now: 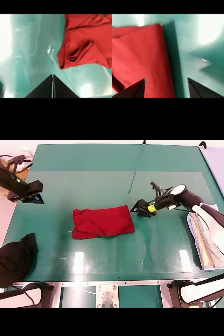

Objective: Fold the shirts.

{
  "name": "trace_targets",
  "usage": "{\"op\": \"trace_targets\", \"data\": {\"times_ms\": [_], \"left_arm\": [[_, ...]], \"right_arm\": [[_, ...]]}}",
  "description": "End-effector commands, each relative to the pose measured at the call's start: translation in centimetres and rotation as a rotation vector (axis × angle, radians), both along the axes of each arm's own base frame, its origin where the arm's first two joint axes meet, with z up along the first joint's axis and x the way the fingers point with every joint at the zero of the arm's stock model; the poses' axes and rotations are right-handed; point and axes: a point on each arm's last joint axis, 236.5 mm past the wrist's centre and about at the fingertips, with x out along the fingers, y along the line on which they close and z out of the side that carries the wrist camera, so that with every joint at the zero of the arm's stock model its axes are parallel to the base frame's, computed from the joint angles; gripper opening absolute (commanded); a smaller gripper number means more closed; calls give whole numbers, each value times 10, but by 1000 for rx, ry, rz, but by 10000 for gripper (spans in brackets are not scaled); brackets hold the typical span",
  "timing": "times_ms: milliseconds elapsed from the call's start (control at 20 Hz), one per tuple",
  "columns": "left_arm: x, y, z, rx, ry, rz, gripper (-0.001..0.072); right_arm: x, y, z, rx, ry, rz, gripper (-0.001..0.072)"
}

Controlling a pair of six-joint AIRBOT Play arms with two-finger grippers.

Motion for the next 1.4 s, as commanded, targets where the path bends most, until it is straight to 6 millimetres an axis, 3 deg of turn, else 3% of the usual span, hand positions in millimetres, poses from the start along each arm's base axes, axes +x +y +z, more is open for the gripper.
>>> {"op": "trace_targets", "data": {"times_ms": [0, 100, 150, 250, 300, 400, 450, 600, 700, 800, 900, 1000, 1150, 1250, 1350], "left_arm": [[2, -11, 1, -7, -13, -20, 34], [3, -11, 1, -8, -16, -20, 34], [2, -11, 1, -8, -14, -21, 34], [3, -11, 1, -8, -14, -21, 34], [2, -11, 1, -8, -14, -22, 34], [2, -11, 1, -8, -13, -23, 34], [2, -11, 1, -8, -14, -22, 34], [2, -11, 1, -8, -14, -22, 34], [2, -11, 1, -9, -13, -23, 34], [2, -11, 1, -9, -13, -23, 34], [2, -11, 1, -10, -13, -23, 34], [2, -12, 1, -11, -13, -23, 34], [2, -12, 1, -11, -15, -23, 34], [2, -12, 1, -11, -15, -23, 34], [2, -12, 1, -11, -15, -24, 34]], "right_arm": [[-17, 32, -26, 77, 69, 24, 593], [-18, 57, -23, 127, 59, 35, 589], [-16, 67, -16, 160, 43, 34, 553], [-9, 79, 3, 219, 16, 47, 71], [-7, 81, 15, 234, 3, 71, 12], [13, 71, 54, 249, -76, 58, 11], [29, 58, 83, 250, -142, 26, 10], [68, -12, 180, 233, -349, -91, 10], [82, -80, 238, 201, -457, -200, 10], [88, -147, 276, 164, -535, -308, 10], [88, -223, 301, 102, -599, -451, 10], [77, -299, 313, 51, -637, -610, 10], [46, -383, 303, 7, -599, -795, 10], [18, -414, 289, -12, -513, -876, 10], [-11, -430, 271, -43, -383, -951, 9]]}}
